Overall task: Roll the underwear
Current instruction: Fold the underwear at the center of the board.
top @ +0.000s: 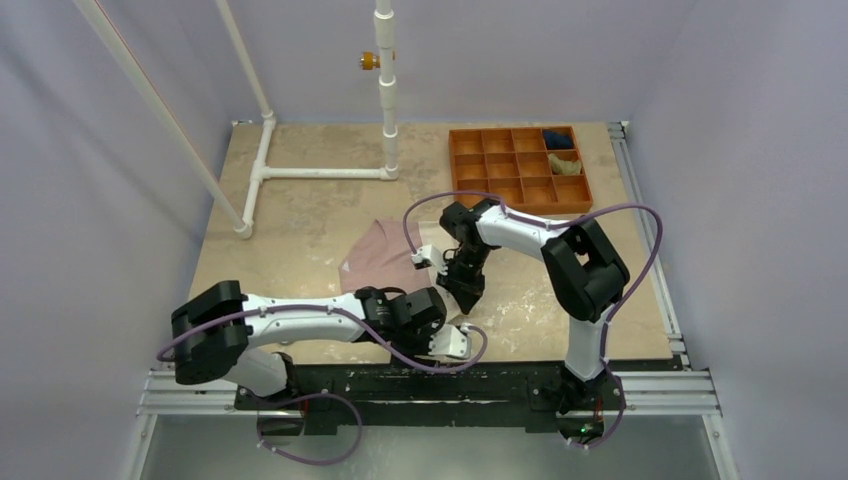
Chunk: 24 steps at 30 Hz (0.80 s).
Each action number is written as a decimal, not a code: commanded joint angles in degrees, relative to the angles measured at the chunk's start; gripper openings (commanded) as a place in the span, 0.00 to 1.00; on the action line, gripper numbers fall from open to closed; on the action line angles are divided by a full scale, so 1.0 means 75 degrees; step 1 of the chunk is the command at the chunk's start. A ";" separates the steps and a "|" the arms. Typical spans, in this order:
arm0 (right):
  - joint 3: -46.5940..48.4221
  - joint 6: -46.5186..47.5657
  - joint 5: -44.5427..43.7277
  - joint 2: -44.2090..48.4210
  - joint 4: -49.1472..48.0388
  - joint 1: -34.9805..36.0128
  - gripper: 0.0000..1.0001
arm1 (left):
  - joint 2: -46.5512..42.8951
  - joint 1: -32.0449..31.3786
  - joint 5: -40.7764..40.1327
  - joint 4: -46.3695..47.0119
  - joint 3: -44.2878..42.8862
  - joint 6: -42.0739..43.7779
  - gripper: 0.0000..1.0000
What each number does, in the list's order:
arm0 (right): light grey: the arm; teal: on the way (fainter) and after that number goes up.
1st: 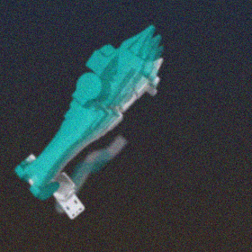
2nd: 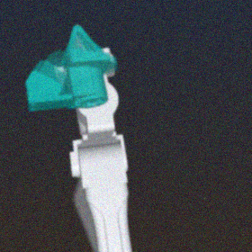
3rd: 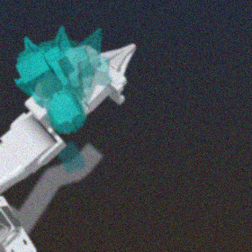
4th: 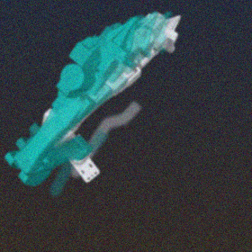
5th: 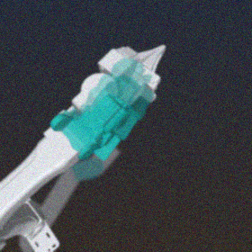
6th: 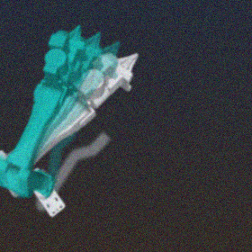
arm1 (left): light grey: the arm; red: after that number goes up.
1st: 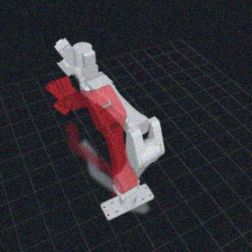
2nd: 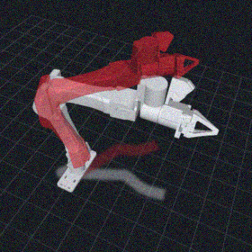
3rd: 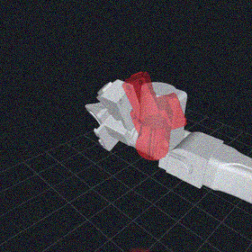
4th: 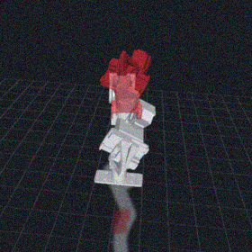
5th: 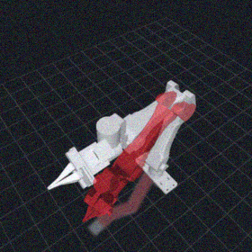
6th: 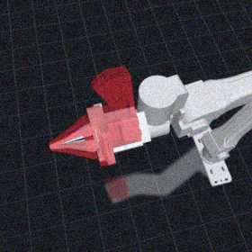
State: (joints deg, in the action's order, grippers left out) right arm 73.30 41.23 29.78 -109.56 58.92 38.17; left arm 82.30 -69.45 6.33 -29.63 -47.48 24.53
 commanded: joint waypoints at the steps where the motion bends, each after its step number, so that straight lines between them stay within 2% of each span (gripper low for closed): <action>1: 0.0342 0.0139 0.0201 0.0042 0.0192 -0.0077 0.00 | 0.0291 -0.0267 -0.0897 0.0281 -0.0297 -0.0390 0.70; 6: 0.0382 0.0136 0.0195 0.0007 0.0215 -0.0086 0.00 | 0.0665 -0.0375 -0.1302 0.0237 -0.0430 -0.0429 0.63; 10: 0.0360 0.0133 0.0200 -0.0008 0.0207 -0.0086 0.00 | 0.0833 -0.0420 -0.1604 0.0270 -0.0419 -0.0429 0.49; 15: 0.0201 0.0184 0.0218 0.0032 0.0176 -0.0090 0.00 | 0.0891 -0.0420 -0.1724 0.0215 -0.0417 -0.0385 0.26; 19: -0.0002 0.0248 0.0247 0.0147 0.0192 -0.0089 0.00 | 0.0818 -0.0408 -0.1591 0.0020 -0.0441 -0.0259 0.00; 24: -0.0214 0.0362 0.0389 0.0379 0.0379 -0.0047 0.00 | 0.0525 -0.0396 -0.1378 -0.0244 -0.0499 -0.0102 0.00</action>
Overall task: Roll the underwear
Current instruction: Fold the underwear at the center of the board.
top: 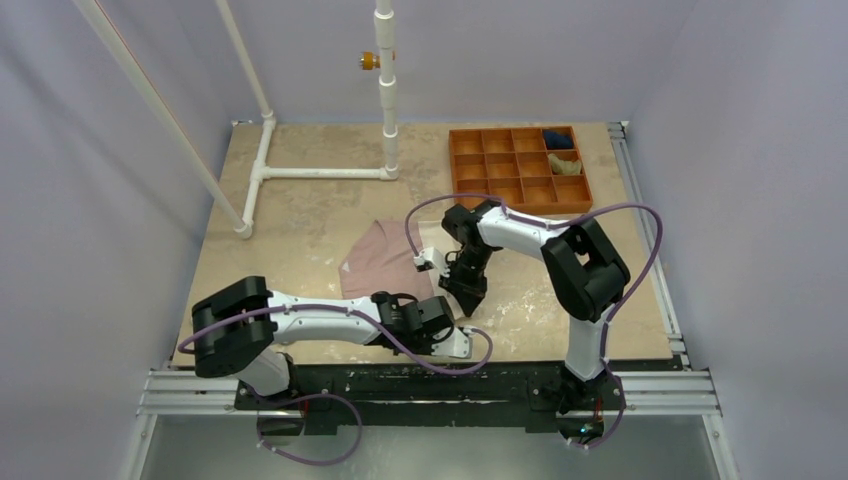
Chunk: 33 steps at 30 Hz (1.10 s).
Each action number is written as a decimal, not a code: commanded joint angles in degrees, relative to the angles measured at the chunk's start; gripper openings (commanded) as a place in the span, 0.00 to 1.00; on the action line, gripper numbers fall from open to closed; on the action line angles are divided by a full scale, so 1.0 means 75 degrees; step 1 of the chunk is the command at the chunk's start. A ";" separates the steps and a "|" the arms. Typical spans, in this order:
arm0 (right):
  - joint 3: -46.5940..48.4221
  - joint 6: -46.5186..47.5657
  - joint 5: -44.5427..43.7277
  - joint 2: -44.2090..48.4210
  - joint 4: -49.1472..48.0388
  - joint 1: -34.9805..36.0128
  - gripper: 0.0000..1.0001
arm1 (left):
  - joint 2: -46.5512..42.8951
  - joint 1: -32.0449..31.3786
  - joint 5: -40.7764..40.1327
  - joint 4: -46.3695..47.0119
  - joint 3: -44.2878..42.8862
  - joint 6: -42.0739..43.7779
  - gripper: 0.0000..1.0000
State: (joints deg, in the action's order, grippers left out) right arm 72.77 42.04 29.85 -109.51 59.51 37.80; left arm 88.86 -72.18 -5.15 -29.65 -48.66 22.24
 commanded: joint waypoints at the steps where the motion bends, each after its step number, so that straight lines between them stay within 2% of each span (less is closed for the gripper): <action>1: -0.0189 0.0283 0.0433 0.0426 0.0372 0.0039 0.00 | -0.0397 -0.0032 0.0184 -0.0312 -0.0378 0.0223 0.00; 7: -0.0565 0.0363 0.0555 0.0782 0.0505 0.0363 0.00 | -0.0716 -0.0020 0.0623 -0.0780 -0.0585 0.0350 0.00; 15: -0.0728 0.0465 0.0683 0.1045 0.1056 0.0588 0.00 | -0.1222 -0.0019 0.1821 -0.1411 -0.0632 0.0465 0.00; 21: -0.0656 0.0375 0.0402 0.1288 0.1281 0.0605 0.00 | -0.1801 0.0055 0.1931 -0.1701 -0.0462 0.0737 0.00; 23: -0.0490 0.0343 0.0248 0.1323 0.1359 0.0607 0.00 | -0.2004 0.0292 0.2140 -0.1846 -0.0527 0.0815 0.00; 27: 0.0111 0.0270 -0.0096 0.1261 0.1614 0.0566 0.00 | -0.2131 0.1354 0.2804 -0.2267 -0.0963 0.1052 0.00; 33: 0.1186 0.0022 -0.0835 0.0933 0.1750 0.0251 0.00 | -0.2055 0.2252 0.3034 -0.2634 -0.1492 0.1564 0.00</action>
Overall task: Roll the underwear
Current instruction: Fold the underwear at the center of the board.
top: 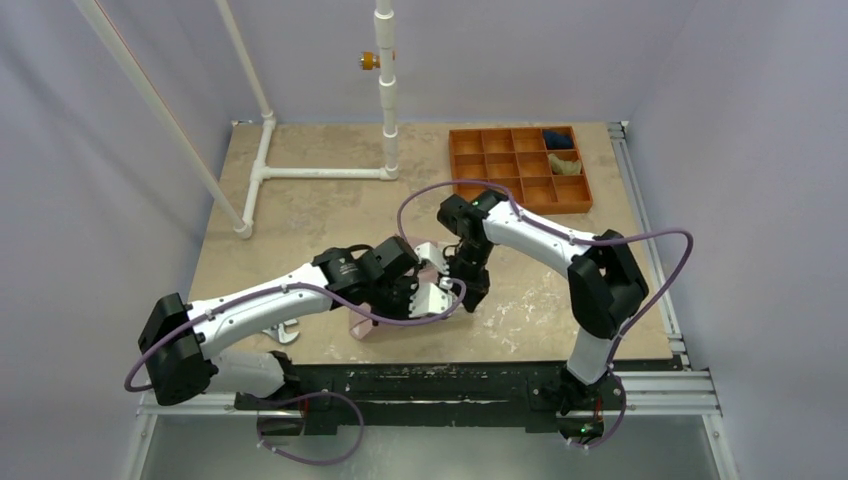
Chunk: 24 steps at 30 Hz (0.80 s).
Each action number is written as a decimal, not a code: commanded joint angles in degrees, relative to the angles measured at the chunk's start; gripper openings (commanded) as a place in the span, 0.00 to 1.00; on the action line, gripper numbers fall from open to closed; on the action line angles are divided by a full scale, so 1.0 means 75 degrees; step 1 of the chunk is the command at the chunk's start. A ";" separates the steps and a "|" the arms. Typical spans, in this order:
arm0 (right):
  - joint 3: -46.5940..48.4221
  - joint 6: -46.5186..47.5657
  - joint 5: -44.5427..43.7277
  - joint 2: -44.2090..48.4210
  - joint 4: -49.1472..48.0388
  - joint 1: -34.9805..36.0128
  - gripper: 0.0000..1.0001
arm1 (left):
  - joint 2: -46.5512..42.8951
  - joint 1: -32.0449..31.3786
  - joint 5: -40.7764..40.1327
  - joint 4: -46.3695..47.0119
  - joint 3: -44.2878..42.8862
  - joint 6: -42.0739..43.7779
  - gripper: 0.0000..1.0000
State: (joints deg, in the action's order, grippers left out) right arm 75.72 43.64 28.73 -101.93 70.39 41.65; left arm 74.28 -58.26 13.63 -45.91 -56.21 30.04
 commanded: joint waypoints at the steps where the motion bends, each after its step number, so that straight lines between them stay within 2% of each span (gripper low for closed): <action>1: 0.0997 -0.0233 -0.0804 -0.0179 0.0323 -0.0343 0.00 | -0.0077 0.0546 0.0597 -0.0500 -0.0566 0.0589 0.00; 6: 0.1944 -0.0325 -0.1118 -0.0811 0.0490 -0.0739 0.00 | 0.0396 0.1300 0.0796 -0.0662 -0.1100 0.0997 0.00; 14: 0.3508 -0.0360 -0.1557 -0.2053 0.0977 -0.1249 0.00 | 0.1886 0.2401 0.1124 -0.1053 -0.2483 0.1582 0.00; 19: 0.4015 -0.0462 -0.1968 -0.2507 0.1041 -0.1462 0.00 | 0.2750 0.3086 0.1287 -0.1220 -0.3107 0.1781 0.00; 24: 0.4527 -0.0726 -0.2153 -0.2908 0.1068 -0.1617 0.00 | 0.3209 0.3428 0.1318 -0.0941 -0.3332 0.1752 0.00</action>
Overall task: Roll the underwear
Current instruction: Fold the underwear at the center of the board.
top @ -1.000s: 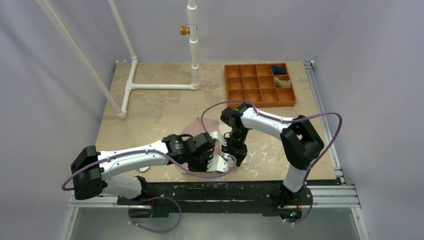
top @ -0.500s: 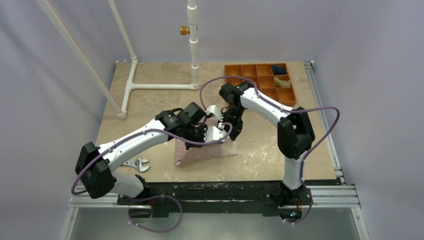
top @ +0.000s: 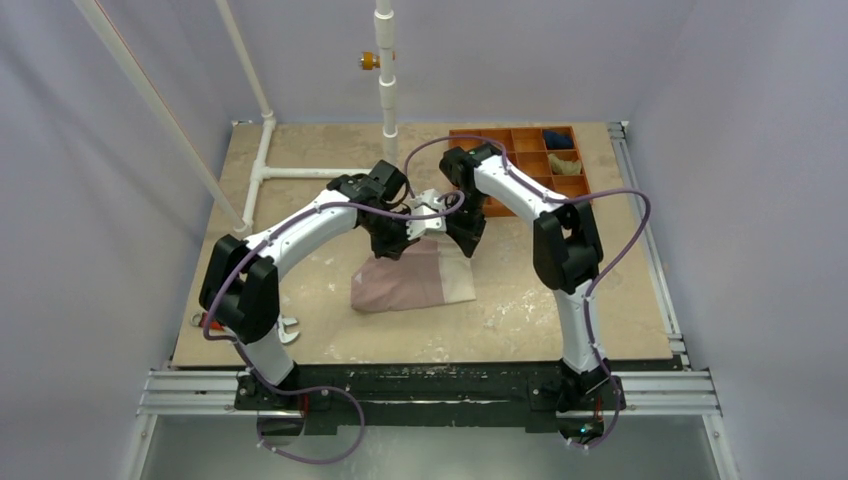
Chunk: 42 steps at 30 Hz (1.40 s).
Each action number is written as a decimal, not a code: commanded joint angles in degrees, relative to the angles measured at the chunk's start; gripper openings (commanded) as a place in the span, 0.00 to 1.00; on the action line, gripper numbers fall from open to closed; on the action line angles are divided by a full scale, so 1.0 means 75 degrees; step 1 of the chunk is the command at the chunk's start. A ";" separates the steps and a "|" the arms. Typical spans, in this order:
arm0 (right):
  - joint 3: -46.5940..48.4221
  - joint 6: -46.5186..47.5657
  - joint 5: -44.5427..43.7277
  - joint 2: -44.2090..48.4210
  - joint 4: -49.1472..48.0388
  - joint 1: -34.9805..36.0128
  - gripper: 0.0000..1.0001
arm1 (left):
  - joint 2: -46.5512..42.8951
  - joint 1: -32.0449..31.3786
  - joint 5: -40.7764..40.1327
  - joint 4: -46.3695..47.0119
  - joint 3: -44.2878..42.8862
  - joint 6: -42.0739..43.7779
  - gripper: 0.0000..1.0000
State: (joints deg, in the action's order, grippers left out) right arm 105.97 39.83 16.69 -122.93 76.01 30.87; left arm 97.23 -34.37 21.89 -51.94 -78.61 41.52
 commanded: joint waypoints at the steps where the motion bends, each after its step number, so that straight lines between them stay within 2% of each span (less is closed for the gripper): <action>1: 0.0574 -0.0239 -0.0552 -0.0151 0.0309 -0.0197 0.00 | 0.0218 0.0256 0.0183 -0.0065 -0.0353 0.0203 0.00; 12: 0.1019 -0.0627 -0.0548 -0.0439 -0.0053 -0.0242 0.00 | 0.0747 0.0329 -0.0315 0.0728 -0.0451 -0.0213 0.00; 20: 0.1199 -0.0712 -0.1066 -0.0622 -0.0259 -0.0247 0.00 | 0.0966 0.0408 -0.1013 0.1318 -0.0451 -0.0610 0.00; 42: 0.2307 -0.1072 -0.1909 -0.1365 -0.0570 -0.0242 0.00 | 0.1517 0.0449 -0.2295 0.2069 -0.0476 -0.1725 0.00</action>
State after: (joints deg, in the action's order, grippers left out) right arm 120.79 33.32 5.74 -133.40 72.29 29.61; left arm 108.22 -31.88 8.03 -37.65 -80.27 31.44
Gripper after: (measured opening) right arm 0.003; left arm 0.010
